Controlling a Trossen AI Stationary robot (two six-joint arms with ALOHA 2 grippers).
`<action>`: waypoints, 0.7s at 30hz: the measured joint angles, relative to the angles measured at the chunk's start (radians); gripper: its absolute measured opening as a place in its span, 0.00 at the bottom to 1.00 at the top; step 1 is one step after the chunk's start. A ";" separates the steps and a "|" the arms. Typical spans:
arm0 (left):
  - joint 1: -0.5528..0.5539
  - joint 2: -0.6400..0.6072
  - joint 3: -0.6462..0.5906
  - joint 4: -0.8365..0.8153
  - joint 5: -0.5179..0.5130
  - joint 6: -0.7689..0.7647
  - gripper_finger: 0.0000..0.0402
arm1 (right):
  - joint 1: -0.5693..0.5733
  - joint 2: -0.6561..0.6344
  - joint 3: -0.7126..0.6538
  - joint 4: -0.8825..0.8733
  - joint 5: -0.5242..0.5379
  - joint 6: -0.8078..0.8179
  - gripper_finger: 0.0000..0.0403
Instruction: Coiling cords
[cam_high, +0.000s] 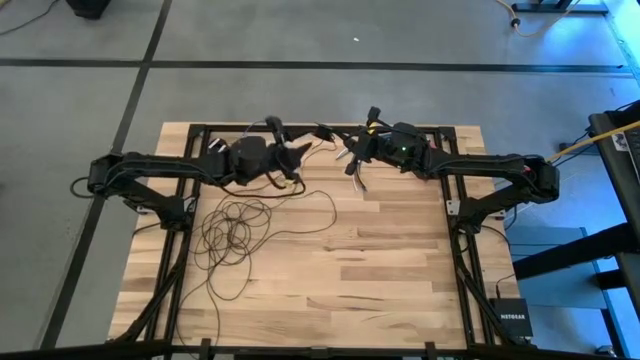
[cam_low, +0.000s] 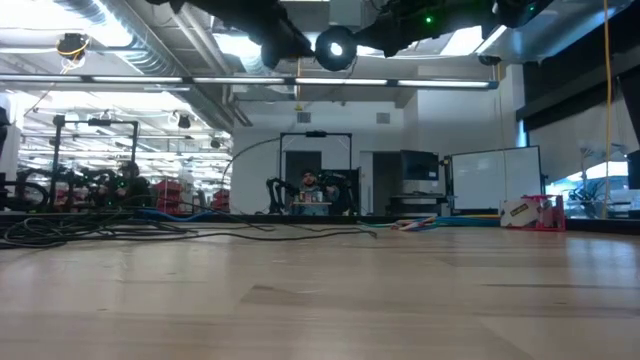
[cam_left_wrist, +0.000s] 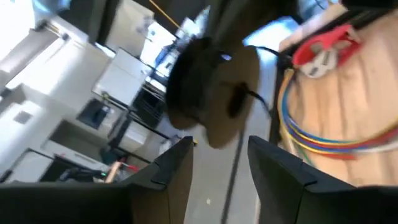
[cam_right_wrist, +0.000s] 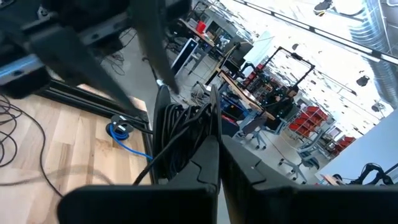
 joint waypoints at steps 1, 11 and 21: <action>-0.001 0.000 0.000 0.015 -0.002 0.010 0.36 | 0.000 0.000 0.000 -0.001 -0.005 0.000 0.02; -0.005 0.000 0.000 0.068 0.014 0.036 0.36 | -0.001 0.000 0.000 -0.028 -0.083 0.000 0.02; -0.011 0.001 0.000 0.053 0.035 -0.031 0.36 | -0.001 0.000 0.000 -0.060 -0.102 -0.026 0.02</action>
